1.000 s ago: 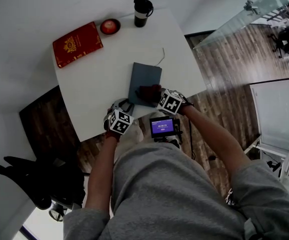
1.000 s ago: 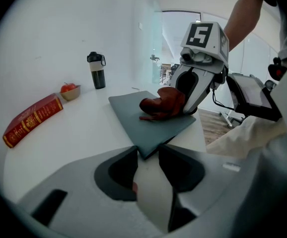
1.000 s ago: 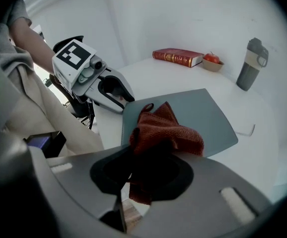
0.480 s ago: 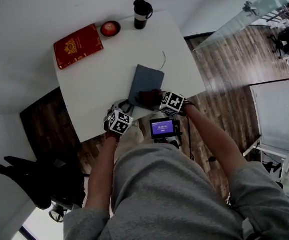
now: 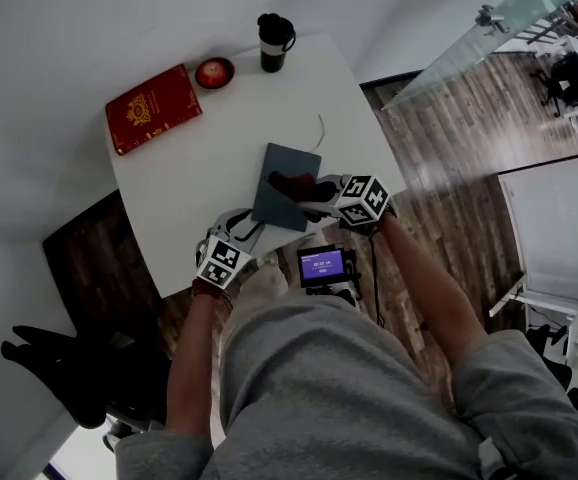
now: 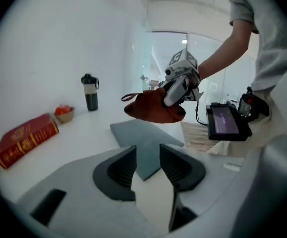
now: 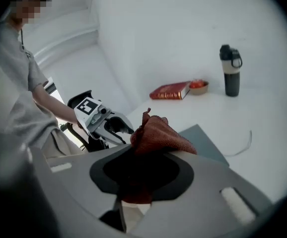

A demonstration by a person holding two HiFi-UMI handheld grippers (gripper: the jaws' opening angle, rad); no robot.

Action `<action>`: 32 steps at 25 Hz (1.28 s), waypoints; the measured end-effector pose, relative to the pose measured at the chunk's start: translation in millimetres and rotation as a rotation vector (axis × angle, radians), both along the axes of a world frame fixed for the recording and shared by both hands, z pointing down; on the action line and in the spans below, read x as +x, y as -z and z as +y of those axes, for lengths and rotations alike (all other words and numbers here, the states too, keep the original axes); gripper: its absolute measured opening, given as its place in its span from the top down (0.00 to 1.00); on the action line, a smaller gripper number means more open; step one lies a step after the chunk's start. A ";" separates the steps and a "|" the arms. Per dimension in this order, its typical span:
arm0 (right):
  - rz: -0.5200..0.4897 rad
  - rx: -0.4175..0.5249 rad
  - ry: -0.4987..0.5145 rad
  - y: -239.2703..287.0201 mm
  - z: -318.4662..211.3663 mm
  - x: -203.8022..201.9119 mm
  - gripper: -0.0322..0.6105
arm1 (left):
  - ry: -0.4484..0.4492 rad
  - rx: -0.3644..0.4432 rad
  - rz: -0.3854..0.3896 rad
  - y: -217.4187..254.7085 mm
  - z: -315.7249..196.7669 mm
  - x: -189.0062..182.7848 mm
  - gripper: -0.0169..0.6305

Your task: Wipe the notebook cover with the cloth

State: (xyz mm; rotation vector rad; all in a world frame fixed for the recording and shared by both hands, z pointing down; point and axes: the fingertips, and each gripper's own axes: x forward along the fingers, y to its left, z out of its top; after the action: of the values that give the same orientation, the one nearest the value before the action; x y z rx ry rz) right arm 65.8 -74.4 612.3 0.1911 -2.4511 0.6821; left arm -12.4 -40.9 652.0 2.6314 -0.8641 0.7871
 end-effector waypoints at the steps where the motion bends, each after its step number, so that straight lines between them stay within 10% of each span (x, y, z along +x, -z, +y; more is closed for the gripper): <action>1: -0.044 0.037 -0.026 17.1 -5.4 -3.9 0.79 | 0.002 0.051 0.020 20.0 -5.2 -0.7 0.73; 8: -0.340 0.298 -0.276 147.4 -31.9 -18.8 0.79 | 0.175 0.346 0.241 176.2 -57.6 -2.4 0.74; 14: -0.381 0.565 -0.421 218.7 -34.8 -12.9 0.79 | 0.314 0.526 0.347 269.0 -79.3 -1.8 0.77; 21: -0.397 0.739 -0.580 260.7 -38.9 -4.6 0.79 | 0.445 0.637 0.387 322.3 -86.1 -1.3 0.79; 32: -0.375 0.761 -0.695 274.4 -35.2 -0.3 0.79 | 0.540 0.639 0.326 314.2 -74.8 -2.8 0.94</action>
State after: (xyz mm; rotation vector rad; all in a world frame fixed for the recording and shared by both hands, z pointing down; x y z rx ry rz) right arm 65.5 -109.6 337.9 1.3554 -2.8915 -0.0178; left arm -15.2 -115.7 337.8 2.6568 -1.8355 -0.0794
